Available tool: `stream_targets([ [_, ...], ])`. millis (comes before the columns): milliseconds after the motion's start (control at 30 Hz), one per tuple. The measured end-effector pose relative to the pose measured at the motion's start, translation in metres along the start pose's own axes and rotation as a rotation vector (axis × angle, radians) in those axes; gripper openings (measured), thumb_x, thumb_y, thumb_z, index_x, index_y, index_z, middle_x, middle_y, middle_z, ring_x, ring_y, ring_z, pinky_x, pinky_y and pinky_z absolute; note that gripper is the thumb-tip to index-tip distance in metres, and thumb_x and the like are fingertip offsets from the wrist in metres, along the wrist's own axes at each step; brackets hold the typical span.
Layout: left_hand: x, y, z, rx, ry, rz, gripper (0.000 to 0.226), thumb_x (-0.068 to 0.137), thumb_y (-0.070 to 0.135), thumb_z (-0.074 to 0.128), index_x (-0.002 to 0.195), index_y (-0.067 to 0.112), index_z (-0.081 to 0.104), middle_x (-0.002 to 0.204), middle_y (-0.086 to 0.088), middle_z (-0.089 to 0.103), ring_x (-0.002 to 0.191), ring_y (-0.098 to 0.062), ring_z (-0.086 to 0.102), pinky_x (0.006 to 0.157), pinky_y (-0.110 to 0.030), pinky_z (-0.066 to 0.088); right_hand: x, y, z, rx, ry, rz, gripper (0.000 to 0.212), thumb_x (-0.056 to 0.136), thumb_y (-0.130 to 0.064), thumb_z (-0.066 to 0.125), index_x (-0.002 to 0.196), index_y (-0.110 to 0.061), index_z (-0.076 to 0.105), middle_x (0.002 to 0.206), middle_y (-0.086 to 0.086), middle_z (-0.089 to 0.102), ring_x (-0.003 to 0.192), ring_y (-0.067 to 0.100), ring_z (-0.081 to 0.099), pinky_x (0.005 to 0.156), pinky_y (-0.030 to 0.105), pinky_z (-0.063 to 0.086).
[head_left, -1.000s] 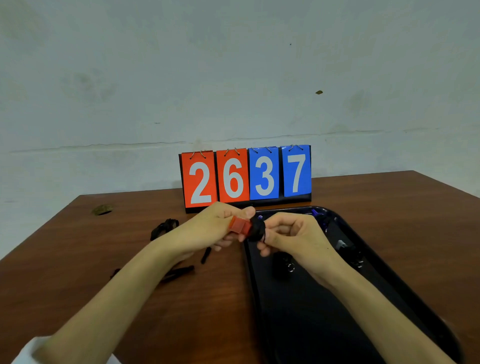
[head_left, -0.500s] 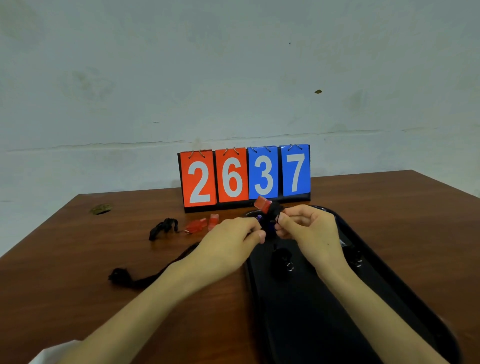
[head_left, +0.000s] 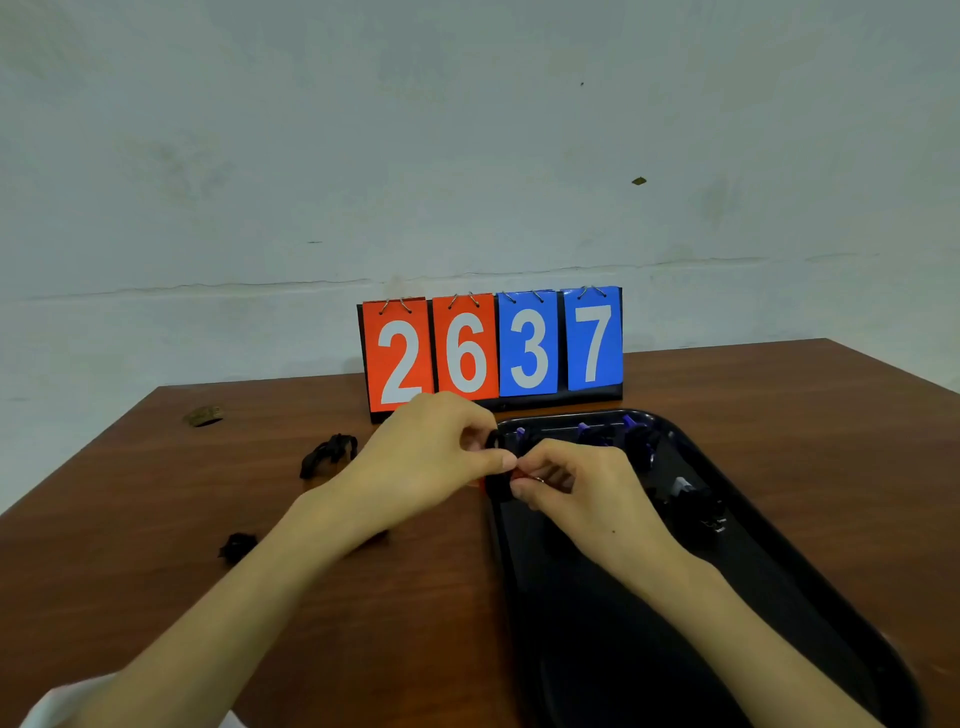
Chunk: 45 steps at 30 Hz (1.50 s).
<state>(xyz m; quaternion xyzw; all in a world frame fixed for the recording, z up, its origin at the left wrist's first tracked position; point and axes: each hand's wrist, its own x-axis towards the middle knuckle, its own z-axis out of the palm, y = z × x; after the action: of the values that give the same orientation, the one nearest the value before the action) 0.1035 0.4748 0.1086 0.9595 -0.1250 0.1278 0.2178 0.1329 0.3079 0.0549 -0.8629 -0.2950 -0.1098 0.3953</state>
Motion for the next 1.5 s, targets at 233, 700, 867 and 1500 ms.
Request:
stream_targets([
  [233,0.004,-0.007,0.004,-0.278,0.048,-0.127,0.003,0.082,0.023,0.069,0.083,0.02,0.071,0.074,0.0,0.069,0.065,-0.011,0.066,0.058,-0.018,0.054,-0.001,-0.001,0.001,-0.043,0.042,-0.052,0.011,0.081,-0.024,0.068,0.092,-0.022,0.068,0.08,-0.016,0.064,0.075,0.0,0.061,0.075,0.015,0.049],
  [700,0.002,0.003,0.022,-0.828,0.193,-0.241,0.017,0.089,0.005,0.057,0.091,0.016,0.07,0.089,-0.004,0.07,0.084,-0.006,0.068,0.071,-0.015,0.055,0.0,0.003,-0.001,-0.072,0.238,0.095,0.012,0.079,-0.025,0.071,0.09,-0.02,0.069,0.077,-0.015,0.063,0.07,-0.003,0.057,0.073,0.011,0.048],
  [867,0.003,0.0,0.024,-1.06,0.182,-0.268,0.015,0.093,0.008,0.051,0.102,0.008,0.063,0.095,-0.01,0.072,0.094,-0.02,0.069,0.084,-0.033,0.055,0.0,0.002,-0.003,-0.049,0.248,0.131,0.012,0.08,-0.026,0.07,0.091,-0.02,0.069,0.08,-0.012,0.066,0.074,-0.002,0.06,0.073,0.01,0.047],
  [1500,0.0,-0.002,0.045,-0.491,0.345,-0.204,0.006,0.082,0.019,0.068,0.08,0.025,0.068,0.079,0.009,0.066,0.065,-0.002,0.064,0.06,-0.014,0.05,-0.004,-0.002,0.002,-0.116,0.214,0.063,0.015,0.082,-0.029,0.068,0.093,-0.019,0.068,0.084,-0.008,0.068,0.078,0.003,0.061,0.079,0.023,0.053],
])
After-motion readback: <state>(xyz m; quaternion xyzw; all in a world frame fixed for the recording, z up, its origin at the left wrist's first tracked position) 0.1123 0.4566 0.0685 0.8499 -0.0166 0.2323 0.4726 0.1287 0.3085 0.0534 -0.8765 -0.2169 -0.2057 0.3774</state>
